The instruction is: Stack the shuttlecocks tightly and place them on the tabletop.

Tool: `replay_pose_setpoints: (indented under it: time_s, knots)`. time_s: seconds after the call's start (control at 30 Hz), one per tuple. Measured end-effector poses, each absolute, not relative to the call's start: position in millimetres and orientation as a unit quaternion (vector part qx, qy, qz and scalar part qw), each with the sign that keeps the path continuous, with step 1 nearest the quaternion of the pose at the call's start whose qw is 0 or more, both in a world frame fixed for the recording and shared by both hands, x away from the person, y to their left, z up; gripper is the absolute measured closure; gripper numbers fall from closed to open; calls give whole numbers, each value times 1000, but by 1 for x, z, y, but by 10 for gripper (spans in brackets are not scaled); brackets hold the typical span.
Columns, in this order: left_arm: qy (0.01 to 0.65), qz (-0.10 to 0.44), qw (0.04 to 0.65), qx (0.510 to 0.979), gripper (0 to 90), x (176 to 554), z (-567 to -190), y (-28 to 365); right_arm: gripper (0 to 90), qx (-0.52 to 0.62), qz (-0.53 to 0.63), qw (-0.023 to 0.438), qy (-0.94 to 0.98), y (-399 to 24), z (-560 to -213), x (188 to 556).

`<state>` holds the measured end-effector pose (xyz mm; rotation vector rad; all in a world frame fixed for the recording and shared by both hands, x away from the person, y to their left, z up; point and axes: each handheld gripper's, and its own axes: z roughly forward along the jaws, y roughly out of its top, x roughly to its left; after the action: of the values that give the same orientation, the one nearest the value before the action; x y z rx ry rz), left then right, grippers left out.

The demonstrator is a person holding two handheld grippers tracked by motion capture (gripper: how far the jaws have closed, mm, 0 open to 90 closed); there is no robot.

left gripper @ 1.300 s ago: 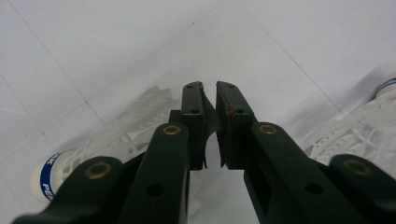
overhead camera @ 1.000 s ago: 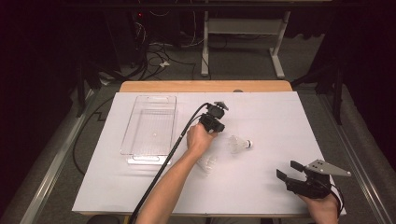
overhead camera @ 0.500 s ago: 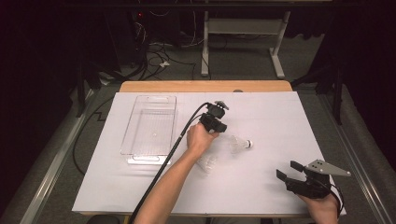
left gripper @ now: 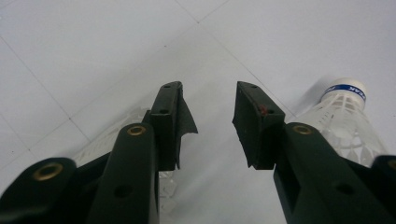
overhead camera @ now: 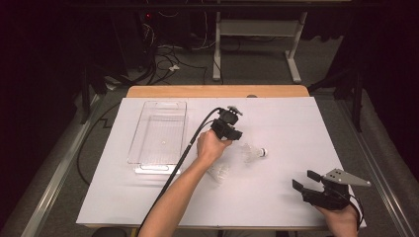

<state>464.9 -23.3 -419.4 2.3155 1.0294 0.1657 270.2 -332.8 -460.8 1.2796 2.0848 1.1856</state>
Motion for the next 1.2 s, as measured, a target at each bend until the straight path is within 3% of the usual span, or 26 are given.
replay_pose_setpoints:
  time_s: [1.2]
  knots:
    - [368, 67, 328, 868, 402, 431, -386, 4, 304, 461, 427, 212, 749, -333, -460, 270]
